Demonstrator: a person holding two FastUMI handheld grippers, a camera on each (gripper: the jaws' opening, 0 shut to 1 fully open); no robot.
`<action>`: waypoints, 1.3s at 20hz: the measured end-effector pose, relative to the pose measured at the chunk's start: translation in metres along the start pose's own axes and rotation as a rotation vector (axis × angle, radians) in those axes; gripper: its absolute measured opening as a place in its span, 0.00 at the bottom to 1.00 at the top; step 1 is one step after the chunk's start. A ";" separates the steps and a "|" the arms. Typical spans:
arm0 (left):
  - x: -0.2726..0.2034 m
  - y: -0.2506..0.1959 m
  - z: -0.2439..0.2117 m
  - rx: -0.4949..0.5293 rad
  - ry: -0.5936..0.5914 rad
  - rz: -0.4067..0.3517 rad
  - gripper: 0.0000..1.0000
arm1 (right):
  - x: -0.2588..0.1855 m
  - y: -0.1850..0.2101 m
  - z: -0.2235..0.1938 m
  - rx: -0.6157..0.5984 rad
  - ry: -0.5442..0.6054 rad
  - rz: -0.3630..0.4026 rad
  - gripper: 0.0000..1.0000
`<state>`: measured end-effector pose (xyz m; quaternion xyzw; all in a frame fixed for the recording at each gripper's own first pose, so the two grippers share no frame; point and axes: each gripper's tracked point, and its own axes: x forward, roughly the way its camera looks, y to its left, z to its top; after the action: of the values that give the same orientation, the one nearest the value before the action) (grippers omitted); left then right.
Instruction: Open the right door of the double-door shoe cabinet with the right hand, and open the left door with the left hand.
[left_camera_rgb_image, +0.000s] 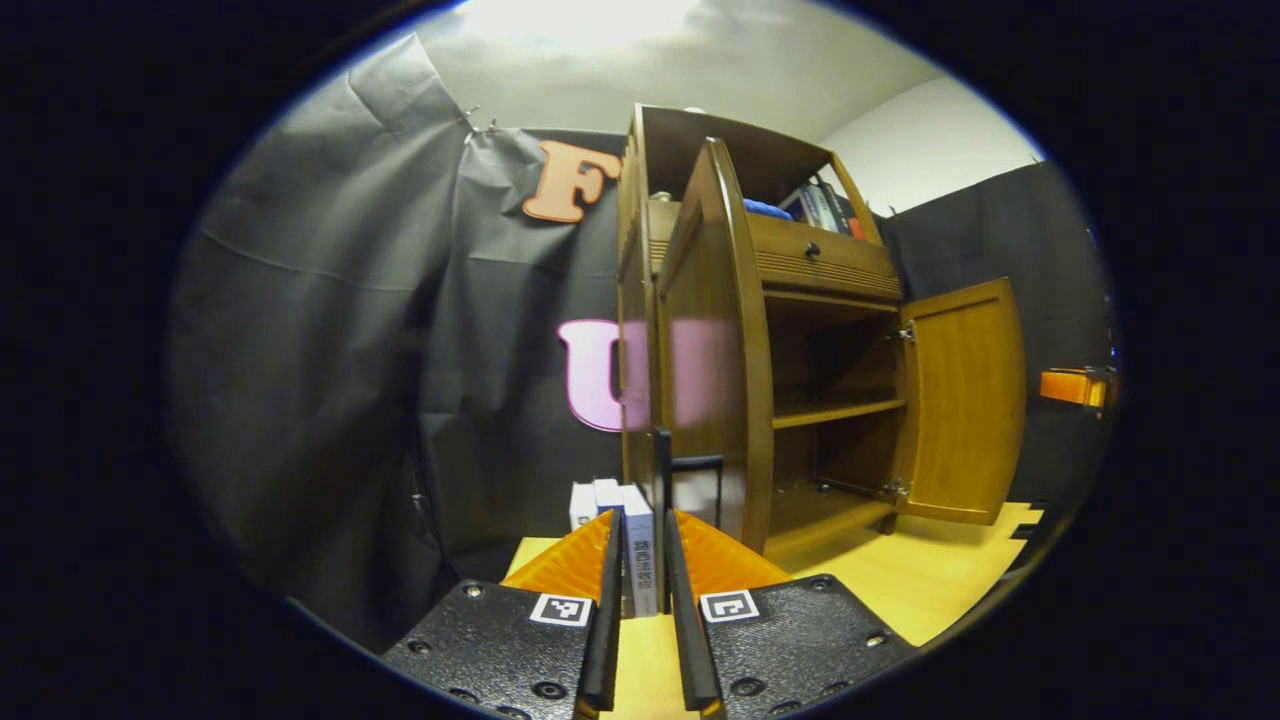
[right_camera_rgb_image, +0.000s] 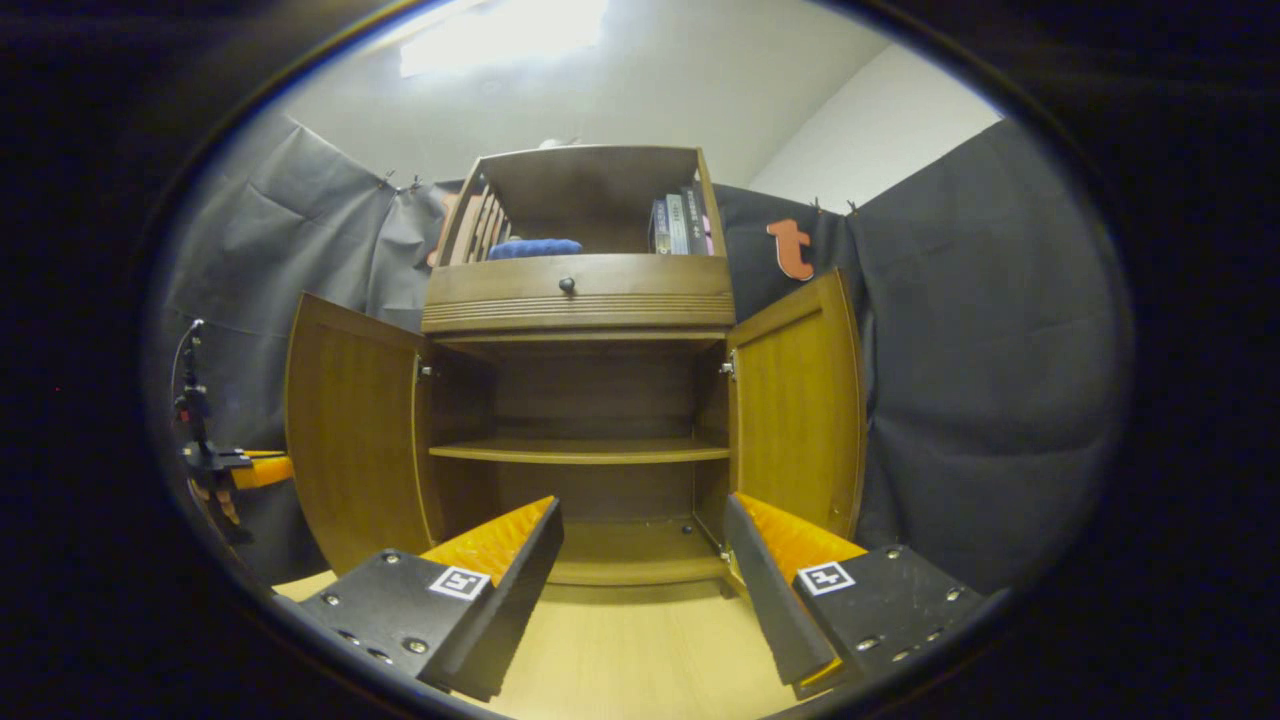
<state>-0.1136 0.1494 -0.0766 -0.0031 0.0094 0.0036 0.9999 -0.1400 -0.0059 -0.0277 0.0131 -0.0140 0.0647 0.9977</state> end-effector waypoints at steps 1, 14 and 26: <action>-0.003 0.001 0.009 0.007 -0.019 0.007 0.29 | 0.000 -0.002 -0.001 0.001 0.001 -0.002 0.94; -0.033 -0.097 0.079 -0.081 -0.142 -0.137 0.36 | -0.013 -0.039 0.015 0.023 -0.049 -0.058 0.94; 0.032 -0.196 0.041 -0.112 -0.056 -0.179 0.93 | -0.002 -0.054 0.038 0.050 -0.169 -0.095 0.97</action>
<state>-0.0791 -0.0463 -0.0349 -0.0596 -0.0189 -0.0849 0.9944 -0.1362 -0.0609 0.0090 0.0440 -0.0960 0.0164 0.9943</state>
